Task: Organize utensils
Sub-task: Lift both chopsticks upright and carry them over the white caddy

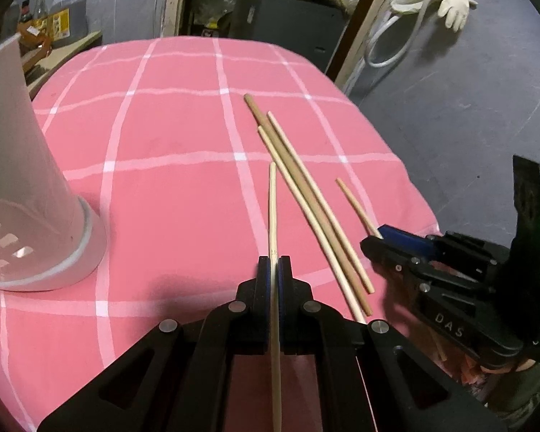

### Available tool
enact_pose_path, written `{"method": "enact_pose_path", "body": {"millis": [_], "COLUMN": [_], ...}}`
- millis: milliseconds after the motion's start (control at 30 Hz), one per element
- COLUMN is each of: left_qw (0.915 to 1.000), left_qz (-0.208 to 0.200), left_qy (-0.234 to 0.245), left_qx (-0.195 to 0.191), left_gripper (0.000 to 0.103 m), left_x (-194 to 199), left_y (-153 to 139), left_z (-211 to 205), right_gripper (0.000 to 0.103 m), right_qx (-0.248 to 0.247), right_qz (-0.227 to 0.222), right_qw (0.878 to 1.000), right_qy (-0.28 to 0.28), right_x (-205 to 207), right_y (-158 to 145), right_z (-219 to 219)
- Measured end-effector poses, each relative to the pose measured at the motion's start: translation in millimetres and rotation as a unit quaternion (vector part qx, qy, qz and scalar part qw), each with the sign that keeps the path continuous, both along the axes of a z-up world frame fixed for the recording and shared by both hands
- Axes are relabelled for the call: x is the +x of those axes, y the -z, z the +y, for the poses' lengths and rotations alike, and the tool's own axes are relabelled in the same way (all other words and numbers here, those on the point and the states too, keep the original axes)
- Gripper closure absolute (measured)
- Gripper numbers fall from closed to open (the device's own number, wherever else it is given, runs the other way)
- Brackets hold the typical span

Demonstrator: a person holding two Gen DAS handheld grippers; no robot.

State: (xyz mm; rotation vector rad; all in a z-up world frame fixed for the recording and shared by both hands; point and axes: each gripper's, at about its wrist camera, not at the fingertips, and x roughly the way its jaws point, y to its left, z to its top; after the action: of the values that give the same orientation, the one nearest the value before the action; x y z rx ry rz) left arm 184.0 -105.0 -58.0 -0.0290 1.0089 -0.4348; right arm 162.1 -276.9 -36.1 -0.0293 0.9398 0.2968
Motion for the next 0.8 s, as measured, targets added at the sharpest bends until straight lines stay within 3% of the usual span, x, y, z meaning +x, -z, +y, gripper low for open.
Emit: {"method": "enact_pose_path", "body": {"millis": [167, 333, 400, 500, 667, 800], "left_qw": [0.9999, 0.9997, 0.9985, 0.9932, 0.9727, 0.9545], "left_qz": [0.009, -0.010, -0.039, -0.103, -0.215, -0.282], "left_qy": [0.005, 0.008, 0.007, -0.003, -0.032, -0.063], "left_qx": [0.008, -0.020, -0.036, -0.055, -0.082, -0.074], "left_gripper": [0.101, 0.101, 0.101, 0.101, 0.101, 0.101], "left_x": [1.6, -6.8, -14.2, -27.9, -54.1, -68.8], "left_y": [2.6, -6.4, -18.2, -38.3, -74.8, -100.1], "left_z": [-2.9, 2.9, 7.9, 17.7, 43.9, 64.4], "right_gripper": [0.097, 0.100, 0.100, 0.100, 0.100, 0.100], "right_qx": [0.021, 0.105, 0.134, 0.138, 0.151, 0.156], "right_qz": [0.015, -0.010, -0.042, -0.121, -0.246, -0.324], "right_qw": [1.000, 0.994, 0.990, 0.983, 0.957, 0.933], "right_qy": [0.013, 0.029, 0.032, 0.026, 0.006, -0.012], "right_x": [8.2, -4.1, -15.7, -37.5, -61.5, -72.5], "right_y": [0.3, -6.1, -14.5, -35.5, -74.8, -101.7], "right_z": [-7.7, -20.6, -20.3, -8.6, 21.1, 46.8]}}
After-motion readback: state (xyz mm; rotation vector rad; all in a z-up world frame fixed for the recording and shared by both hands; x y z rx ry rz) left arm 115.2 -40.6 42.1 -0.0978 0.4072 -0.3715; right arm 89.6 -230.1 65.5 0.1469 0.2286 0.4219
